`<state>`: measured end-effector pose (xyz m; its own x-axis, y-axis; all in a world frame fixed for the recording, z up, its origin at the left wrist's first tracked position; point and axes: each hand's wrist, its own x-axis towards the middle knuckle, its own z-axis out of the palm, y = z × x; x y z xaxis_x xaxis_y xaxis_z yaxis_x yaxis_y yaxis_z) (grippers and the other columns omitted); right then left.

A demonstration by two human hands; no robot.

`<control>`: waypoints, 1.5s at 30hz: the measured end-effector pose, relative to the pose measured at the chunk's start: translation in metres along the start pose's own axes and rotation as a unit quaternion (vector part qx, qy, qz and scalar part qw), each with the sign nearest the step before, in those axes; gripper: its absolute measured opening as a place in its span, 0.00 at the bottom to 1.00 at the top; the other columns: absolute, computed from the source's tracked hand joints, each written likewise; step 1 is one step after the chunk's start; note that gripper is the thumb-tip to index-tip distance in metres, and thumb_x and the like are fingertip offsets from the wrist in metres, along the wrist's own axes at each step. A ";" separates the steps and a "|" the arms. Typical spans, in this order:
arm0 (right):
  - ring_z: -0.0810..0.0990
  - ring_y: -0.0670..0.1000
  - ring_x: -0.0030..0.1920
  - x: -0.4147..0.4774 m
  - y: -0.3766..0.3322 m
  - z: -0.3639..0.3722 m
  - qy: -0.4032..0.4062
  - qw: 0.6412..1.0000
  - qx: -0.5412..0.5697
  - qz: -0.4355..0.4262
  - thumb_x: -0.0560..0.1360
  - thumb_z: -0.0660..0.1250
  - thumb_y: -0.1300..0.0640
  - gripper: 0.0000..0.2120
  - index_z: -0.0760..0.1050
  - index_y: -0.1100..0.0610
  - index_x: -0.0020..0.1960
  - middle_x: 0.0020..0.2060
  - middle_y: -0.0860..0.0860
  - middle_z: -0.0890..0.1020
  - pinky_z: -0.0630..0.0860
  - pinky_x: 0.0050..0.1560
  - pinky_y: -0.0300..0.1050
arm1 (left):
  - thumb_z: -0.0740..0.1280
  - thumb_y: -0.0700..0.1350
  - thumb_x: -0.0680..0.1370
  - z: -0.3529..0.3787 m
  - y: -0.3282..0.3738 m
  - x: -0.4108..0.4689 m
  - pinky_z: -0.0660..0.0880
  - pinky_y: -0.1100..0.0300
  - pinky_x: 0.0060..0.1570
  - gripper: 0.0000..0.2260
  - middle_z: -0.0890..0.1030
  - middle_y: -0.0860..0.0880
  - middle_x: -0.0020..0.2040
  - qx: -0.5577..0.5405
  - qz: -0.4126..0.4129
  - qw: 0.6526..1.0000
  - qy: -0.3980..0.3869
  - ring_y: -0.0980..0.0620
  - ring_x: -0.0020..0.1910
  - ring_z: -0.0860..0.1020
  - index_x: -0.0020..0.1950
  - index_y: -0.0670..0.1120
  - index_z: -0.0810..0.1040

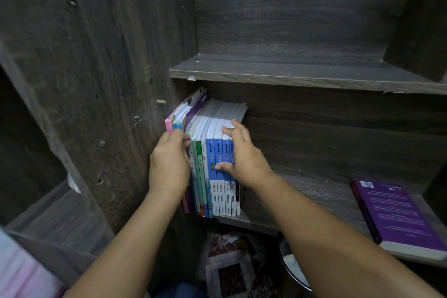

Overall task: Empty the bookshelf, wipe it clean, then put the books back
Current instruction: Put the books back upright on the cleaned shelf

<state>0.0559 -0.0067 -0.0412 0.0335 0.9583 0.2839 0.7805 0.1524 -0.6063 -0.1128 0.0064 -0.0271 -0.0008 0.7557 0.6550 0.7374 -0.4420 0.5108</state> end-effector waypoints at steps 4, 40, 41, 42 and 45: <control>0.69 0.56 0.70 0.000 -0.001 -0.001 -0.005 1.000 -0.003 0.005 0.69 0.77 0.53 0.43 0.56 0.48 0.76 0.77 0.41 0.47 0.71 0.66 0.53 | 0.64 0.39 0.79 -0.004 0.005 0.006 0.76 0.51 0.46 0.06 0.78 0.45 0.50 0.059 -0.002 0.998 -0.037 0.44 0.47 0.78 0.53 0.42 0.79; 0.78 0.57 0.54 -0.278 0.106 -0.184 0.044 0.889 -0.397 0.225 0.73 0.66 0.50 0.13 0.78 0.53 0.57 0.51 0.53 0.80 0.71 0.54 0.50 | 0.75 0.49 0.68 0.103 0.234 -0.141 0.73 0.48 0.47 0.18 0.76 0.46 0.52 -0.031 0.366 0.886 -0.284 0.42 0.51 0.74 0.55 0.47 0.77; 0.78 0.57 0.55 -0.298 0.110 -0.192 0.046 0.888 -0.391 0.238 0.75 0.65 0.50 0.13 0.77 0.52 0.58 0.52 0.52 0.80 0.70 0.55 0.50 | 0.74 0.50 0.69 0.104 0.249 -0.156 0.73 0.47 0.48 0.18 0.76 0.46 0.52 -0.040 0.381 0.873 -0.302 0.42 0.52 0.74 0.56 0.47 0.77; 0.78 0.57 0.55 -0.320 0.112 -0.199 0.055 0.886 -0.385 0.253 0.75 0.65 0.50 0.14 0.77 0.52 0.58 0.52 0.52 0.80 0.71 0.54 0.51 | 0.73 0.51 0.69 0.106 0.266 -0.173 0.73 0.48 0.49 0.18 0.75 0.47 0.53 -0.050 0.398 0.859 -0.319 0.42 0.53 0.74 0.57 0.47 0.76; 0.79 0.55 0.54 -0.383 0.124 -0.218 0.053 0.874 -0.371 0.310 0.77 0.63 0.49 0.14 0.76 0.50 0.60 0.52 0.51 0.79 0.75 0.52 0.50 | 0.69 0.53 0.74 0.109 0.311 -0.222 0.70 0.50 0.53 0.17 0.73 0.50 0.56 -0.074 0.444 0.811 -0.373 0.47 0.57 0.72 0.60 0.50 0.73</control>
<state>0.2759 -0.4071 -0.0631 0.6207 0.7670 0.1627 0.7802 -0.6248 -0.0312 0.1906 -0.2459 -0.0746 0.9363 0.1665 0.3094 0.1352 -0.9835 0.1200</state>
